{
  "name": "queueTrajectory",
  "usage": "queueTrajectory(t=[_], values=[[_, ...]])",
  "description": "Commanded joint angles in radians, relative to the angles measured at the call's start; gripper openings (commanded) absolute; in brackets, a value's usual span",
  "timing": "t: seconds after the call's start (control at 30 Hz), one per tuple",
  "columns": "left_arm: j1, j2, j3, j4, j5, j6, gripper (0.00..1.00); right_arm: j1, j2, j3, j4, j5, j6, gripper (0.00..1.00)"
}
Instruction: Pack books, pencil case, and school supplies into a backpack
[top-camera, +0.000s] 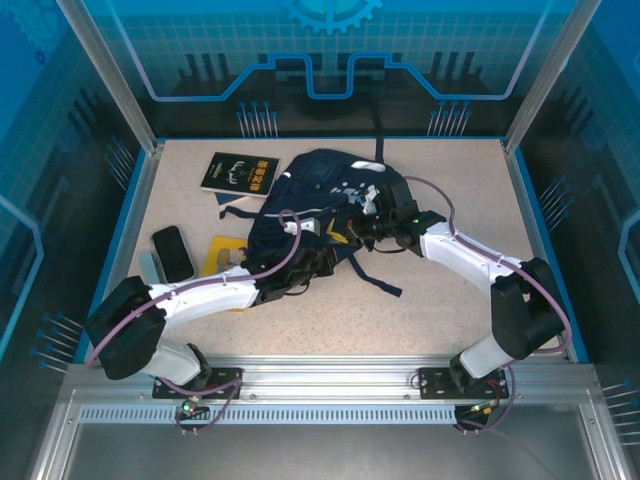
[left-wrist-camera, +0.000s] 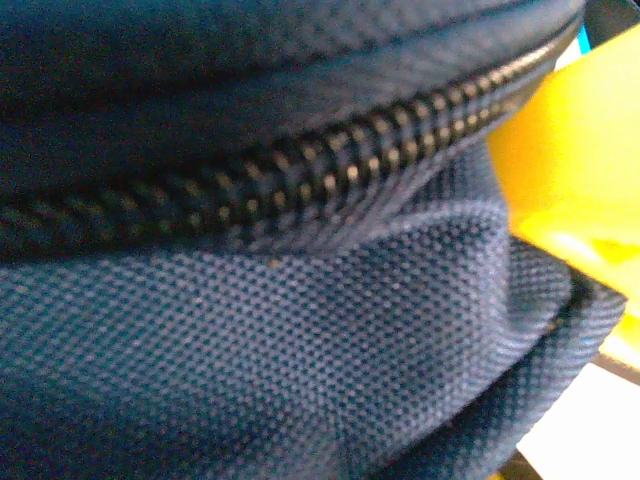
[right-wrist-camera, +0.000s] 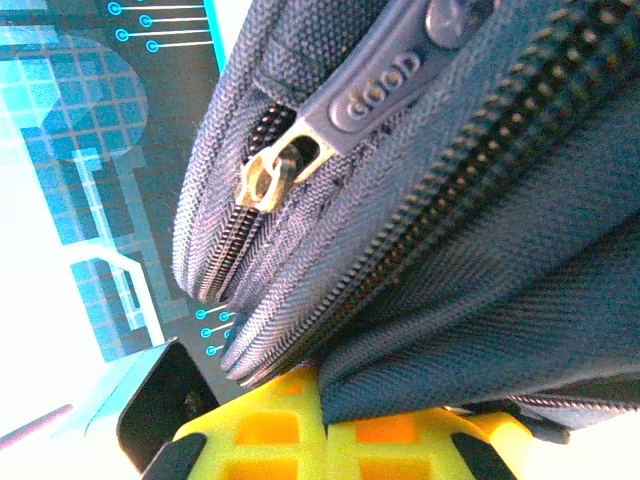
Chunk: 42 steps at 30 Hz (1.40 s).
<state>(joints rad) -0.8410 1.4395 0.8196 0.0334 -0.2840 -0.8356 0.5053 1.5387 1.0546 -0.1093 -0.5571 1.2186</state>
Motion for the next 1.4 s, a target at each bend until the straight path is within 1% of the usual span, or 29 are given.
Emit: queueTrajectory(t=[0.0,0.1,0.27,0.47,0.57,0.7,0.83,1.07,1.27,1.37], values=[[0.002,-0.017,-0.027,-0.004,-0.067,0.016,0.05,0.023,-0.014,0.011,0.005,-0.060,-0.029,0.00],[0.001,-0.034,-0.038,-0.033,-0.089,0.016,0.00,0.016,-0.015,0.019,-0.025,-0.030,-0.045,0.00],[0.002,-0.075,-0.052,-0.094,-0.119,0.020,0.00,0.006,-0.017,0.037,-0.088,0.025,-0.079,0.00],[0.002,-0.137,-0.054,-0.220,-0.141,0.036,0.00,-0.015,-0.024,0.043,-0.176,0.121,-0.123,0.00],[0.009,-0.153,-0.048,-0.271,-0.121,0.074,0.00,-0.024,-0.032,0.036,-0.213,0.172,-0.139,0.00],[0.015,-0.158,-0.024,-0.350,-0.133,0.139,0.00,-0.037,-0.046,0.025,-0.255,0.238,-0.158,0.00],[0.047,-0.175,-0.024,-0.392,-0.122,0.159,0.00,-0.055,-0.057,0.002,-0.279,0.283,-0.165,0.00],[0.083,-0.202,0.012,-0.460,-0.057,0.250,0.00,-0.092,-0.081,-0.041,-0.309,0.336,-0.180,0.00],[0.107,-0.163,0.048,-0.496,-0.008,0.313,0.00,-0.114,-0.086,-0.064,-0.314,0.341,-0.200,0.00],[0.110,-0.141,0.058,-0.458,0.096,0.335,0.00,-0.119,-0.088,-0.079,-0.288,0.308,-0.201,0.00]])
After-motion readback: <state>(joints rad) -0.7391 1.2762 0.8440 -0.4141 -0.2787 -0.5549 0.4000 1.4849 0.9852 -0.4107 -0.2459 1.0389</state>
